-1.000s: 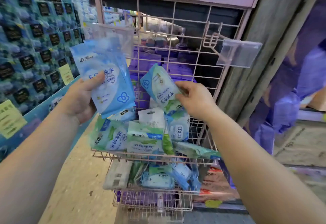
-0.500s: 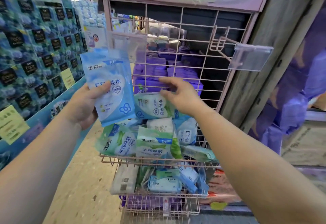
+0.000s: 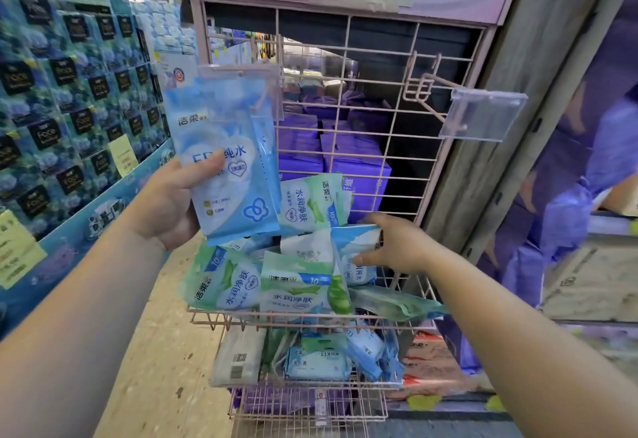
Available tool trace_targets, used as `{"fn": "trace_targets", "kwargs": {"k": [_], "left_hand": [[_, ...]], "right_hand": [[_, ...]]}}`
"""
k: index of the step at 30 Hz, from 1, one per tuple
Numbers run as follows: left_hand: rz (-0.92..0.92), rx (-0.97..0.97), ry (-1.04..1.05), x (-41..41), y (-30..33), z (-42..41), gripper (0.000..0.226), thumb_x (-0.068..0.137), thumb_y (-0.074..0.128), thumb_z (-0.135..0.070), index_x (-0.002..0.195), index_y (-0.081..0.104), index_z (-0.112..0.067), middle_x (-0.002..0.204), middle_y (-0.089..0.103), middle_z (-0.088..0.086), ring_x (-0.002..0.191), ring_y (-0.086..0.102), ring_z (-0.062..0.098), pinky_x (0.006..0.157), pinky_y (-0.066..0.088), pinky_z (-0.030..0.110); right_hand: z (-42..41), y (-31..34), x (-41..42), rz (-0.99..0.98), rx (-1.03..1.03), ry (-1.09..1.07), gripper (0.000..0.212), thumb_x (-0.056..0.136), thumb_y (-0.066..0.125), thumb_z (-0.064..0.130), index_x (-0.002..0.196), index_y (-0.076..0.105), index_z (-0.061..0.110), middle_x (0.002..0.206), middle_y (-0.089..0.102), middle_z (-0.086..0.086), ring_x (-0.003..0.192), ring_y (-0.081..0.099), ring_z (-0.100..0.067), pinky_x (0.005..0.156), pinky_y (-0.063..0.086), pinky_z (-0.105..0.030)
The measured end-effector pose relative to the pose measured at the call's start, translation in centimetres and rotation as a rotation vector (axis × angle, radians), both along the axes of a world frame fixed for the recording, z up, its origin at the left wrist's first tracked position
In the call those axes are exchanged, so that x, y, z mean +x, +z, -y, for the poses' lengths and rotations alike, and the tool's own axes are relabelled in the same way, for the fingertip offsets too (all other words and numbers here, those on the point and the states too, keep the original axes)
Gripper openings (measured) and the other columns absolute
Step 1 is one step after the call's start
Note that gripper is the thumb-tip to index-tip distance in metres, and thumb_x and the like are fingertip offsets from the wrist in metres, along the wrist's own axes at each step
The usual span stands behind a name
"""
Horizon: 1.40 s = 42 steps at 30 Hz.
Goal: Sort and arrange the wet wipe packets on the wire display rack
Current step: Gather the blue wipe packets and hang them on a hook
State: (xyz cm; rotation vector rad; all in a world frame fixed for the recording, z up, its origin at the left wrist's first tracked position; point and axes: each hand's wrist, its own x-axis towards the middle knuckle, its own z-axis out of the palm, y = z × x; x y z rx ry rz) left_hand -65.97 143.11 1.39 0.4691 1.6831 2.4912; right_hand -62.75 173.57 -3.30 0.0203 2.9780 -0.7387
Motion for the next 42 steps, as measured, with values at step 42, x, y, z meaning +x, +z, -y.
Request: {"fn": "trace_targets", "kwargs": {"k": [42], "left_hand": [[0.072, 0.026, 0.059, -1.3, -3.5, 3.6, 0.063, 0.055, 0.082, -0.034, 0.112, 0.065, -0.011, 0.097, 0.076, 0.002, 0.084, 0.073, 0.017, 0.065, 0.058, 0.028]], "right_hand": [[9.2, 1.7, -1.4, -0.223, -0.481, -0.009, 0.057, 0.078, 0.073, 0.041, 0.127, 0.05, 0.024, 0.104, 0.066, 0.005, 0.089, 0.062, -0.009, 0.071, 0.046, -0.022]]}}
